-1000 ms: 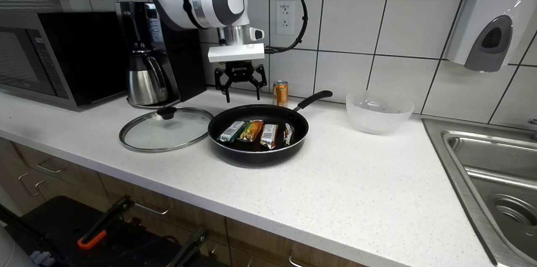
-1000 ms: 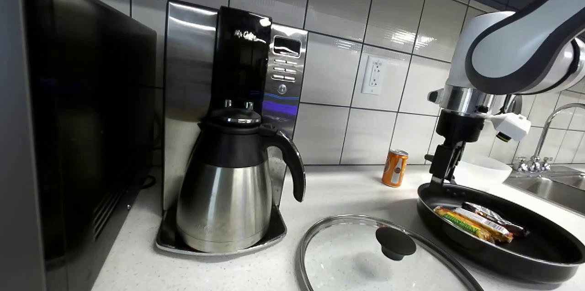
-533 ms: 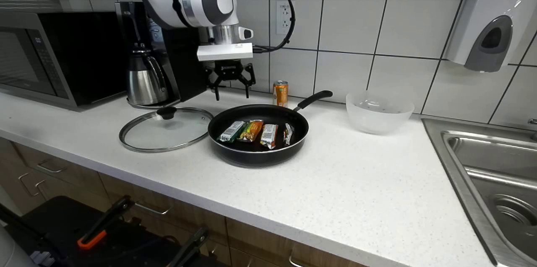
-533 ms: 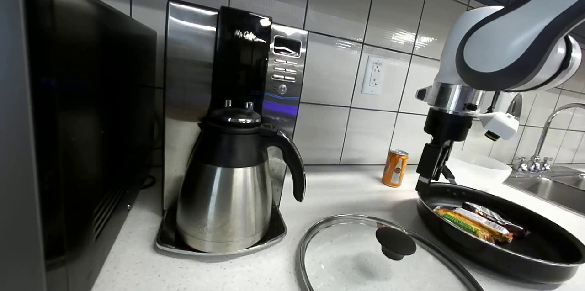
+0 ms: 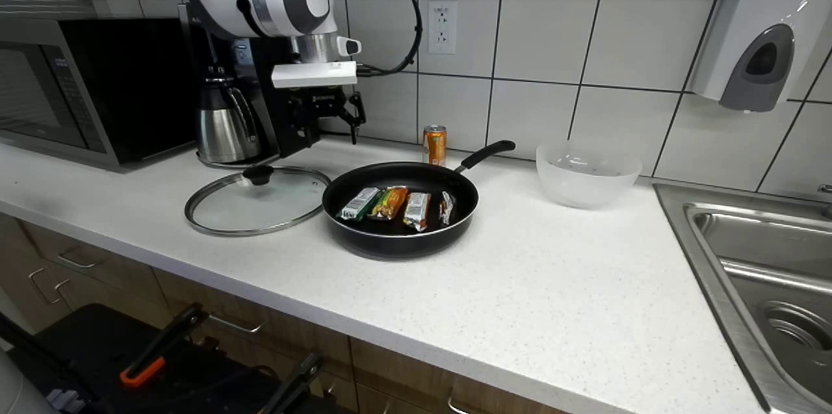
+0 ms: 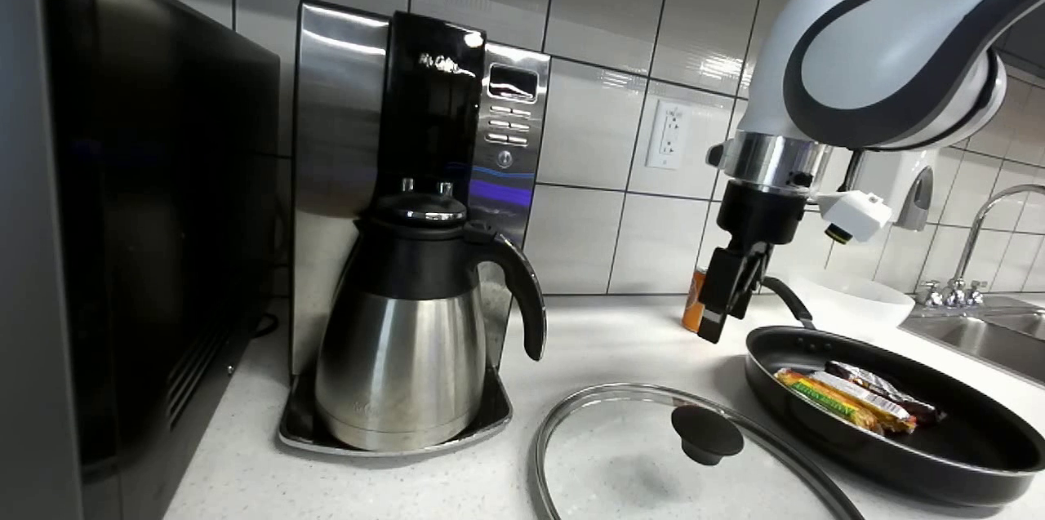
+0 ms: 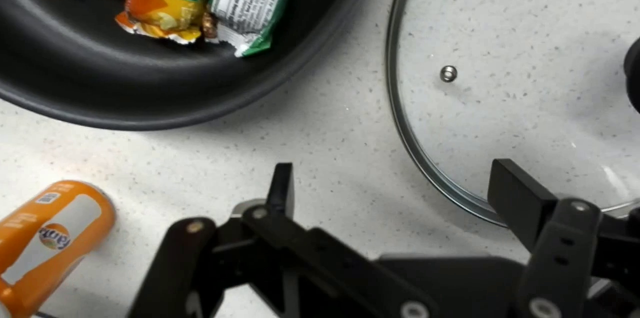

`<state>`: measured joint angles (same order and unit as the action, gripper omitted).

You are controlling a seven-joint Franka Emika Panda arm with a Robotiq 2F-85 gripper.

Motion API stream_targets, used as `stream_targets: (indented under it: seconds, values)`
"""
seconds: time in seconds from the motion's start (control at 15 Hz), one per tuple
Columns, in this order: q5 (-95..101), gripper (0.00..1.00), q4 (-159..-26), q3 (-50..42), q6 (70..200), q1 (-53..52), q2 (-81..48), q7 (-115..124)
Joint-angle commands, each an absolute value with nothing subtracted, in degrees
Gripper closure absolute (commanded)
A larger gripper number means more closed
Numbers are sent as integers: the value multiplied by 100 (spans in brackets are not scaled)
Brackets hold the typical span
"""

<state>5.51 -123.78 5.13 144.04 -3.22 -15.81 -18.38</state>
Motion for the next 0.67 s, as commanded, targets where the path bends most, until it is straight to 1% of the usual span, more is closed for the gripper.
stream_targets:
  seconds: [0.0,0.6]
  values:
    - [544,0,-12227,606,14282,-491,-1540,-1373]
    - [514,0,-11805,751,14200,-884,-1779,-754]
